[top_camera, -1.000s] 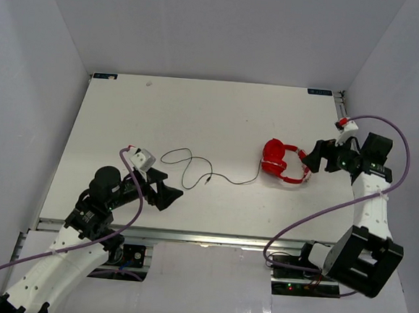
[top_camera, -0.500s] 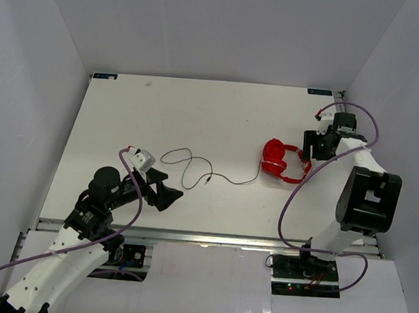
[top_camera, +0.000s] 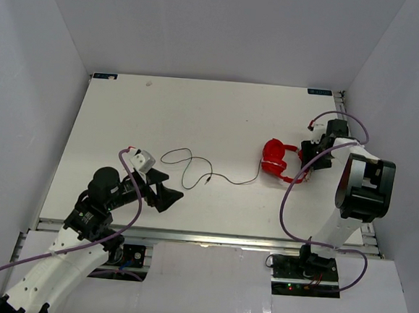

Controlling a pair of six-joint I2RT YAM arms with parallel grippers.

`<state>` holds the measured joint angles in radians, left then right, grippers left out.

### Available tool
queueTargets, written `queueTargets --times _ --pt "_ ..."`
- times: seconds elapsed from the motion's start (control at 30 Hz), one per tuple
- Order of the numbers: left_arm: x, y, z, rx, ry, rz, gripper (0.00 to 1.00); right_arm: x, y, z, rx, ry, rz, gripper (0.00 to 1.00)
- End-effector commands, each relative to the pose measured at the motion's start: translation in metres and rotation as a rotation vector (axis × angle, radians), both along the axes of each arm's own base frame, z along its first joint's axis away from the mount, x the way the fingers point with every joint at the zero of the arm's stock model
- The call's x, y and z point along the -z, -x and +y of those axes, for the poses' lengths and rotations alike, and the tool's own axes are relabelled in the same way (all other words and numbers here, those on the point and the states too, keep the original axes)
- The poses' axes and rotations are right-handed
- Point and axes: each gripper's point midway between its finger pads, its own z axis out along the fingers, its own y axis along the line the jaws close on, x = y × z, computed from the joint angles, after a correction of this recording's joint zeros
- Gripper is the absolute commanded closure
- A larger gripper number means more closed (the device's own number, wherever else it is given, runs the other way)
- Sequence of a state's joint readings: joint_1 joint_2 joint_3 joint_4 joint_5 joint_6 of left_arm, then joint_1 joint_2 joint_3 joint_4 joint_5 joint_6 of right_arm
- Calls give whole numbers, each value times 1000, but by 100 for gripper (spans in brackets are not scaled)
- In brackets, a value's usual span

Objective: Wrap the headphones

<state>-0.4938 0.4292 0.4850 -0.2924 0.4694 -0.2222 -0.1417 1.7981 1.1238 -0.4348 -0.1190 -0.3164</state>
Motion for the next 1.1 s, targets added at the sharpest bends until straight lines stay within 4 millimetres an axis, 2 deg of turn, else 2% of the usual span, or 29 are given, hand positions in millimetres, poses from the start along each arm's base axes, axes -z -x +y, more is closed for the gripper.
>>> queueTargets --times 0.0,0.07,0.13,0.27,0.37,0.43,0.47,0.5,0.57,0.67,0.77,0.83,0.9,1.0,1.07 --pt "-13 2 0 10 16 -38 2 8 -4 2 -33 -11 15 44" --pt "-12 1 -1 12 14 -35 2 9 -7 3 -35 -17 8 45" --pt "-12 1 -1 15 14 -33 2 11 -7 5 -35 -26 10 53" --pt "-10 3 -5 42 17 -25 2 16 -5 13 -43 -71 16 73" --pt "-8 3 -11 77 29 -24 2 5 -5 21 -49 -118 -16 88" --pt "-2 -2 -14 79 16 -5 2 -22 -7 30 -60 -161 -87 92" --pt "-3 -3 -16 84 18 -10 2 -29 -6 32 -61 -168 -103 92" --pt "1 -5 -18 91 16 1 2 -47 -5 36 -68 -186 -148 92" --pt "-1 -6 -24 112 34 -2 2 -85 2 45 -100 -220 -233 92" --pt "-5 -6 -36 151 41 -52 2 -121 17 54 -137 -246 -310 92" --pt "-6 -3 -61 195 -4 -141 2 -165 33 63 -175 -255 -421 92" --pt "0 4 -85 228 -63 -176 2 -192 40 68 -197 -261 -490 92" --pt "3 22 -114 313 -141 -282 2 -216 51 75 -219 -283 -534 92" --pt "24 16 -143 302 -231 -379 2 -254 60 82 -242 -307 -609 92" --pt "26 4 -145 222 -255 -438 2 -273 66 86 -261 -316 -653 92"
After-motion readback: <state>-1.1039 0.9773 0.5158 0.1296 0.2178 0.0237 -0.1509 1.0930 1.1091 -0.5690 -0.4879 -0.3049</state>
